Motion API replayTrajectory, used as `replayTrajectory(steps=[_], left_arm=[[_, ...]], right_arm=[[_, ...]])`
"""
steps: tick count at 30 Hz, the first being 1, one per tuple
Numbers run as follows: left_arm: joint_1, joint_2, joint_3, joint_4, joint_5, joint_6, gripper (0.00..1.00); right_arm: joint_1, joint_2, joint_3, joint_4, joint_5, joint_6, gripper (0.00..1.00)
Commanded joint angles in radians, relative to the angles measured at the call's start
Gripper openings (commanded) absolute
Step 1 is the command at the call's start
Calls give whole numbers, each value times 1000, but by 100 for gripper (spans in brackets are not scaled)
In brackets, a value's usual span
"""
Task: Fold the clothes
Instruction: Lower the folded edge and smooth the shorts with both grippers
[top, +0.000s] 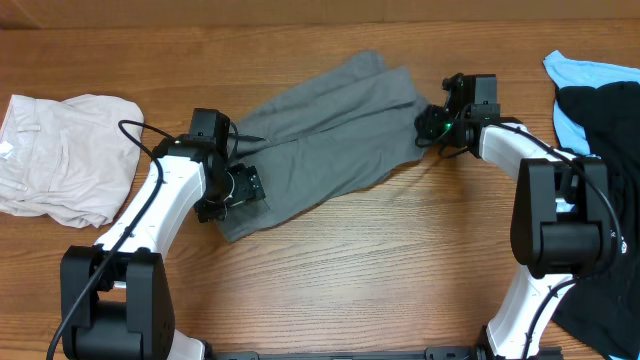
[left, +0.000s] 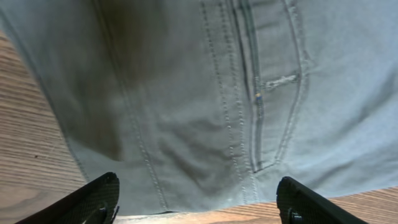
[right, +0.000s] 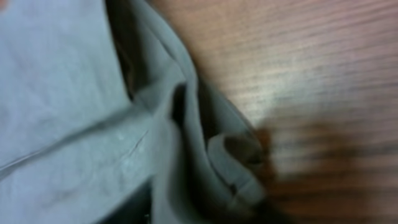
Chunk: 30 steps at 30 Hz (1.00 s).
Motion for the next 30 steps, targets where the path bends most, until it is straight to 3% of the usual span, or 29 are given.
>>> replayTrajectory(steps=[1,4,11,17,22,26,30], left_arm=[[-3,7,-5,28,-95,16,87],[-3,8,-15,89,-168,16,89],[1,8,-16,145,-167,19,88],[1,8,-16,174,-166,19,89],[1,8,-16,173,-159,21,89],[1,8,-16,169,-159,49,89],[1,8,-16,169,-159,49,89]], right_arm=[[-18,5,-4,-48,12,18,7],[-51,-24,-4,-195,51,88,4],[-88,-105,-5,-664,108,234,4],[-52,-128,-5,-799,127,241,6],[-54,-148,-3,-802,129,234,33],[-82,-209,37,-827,161,230,43],[-99,-273,104,-816,166,177,71]])
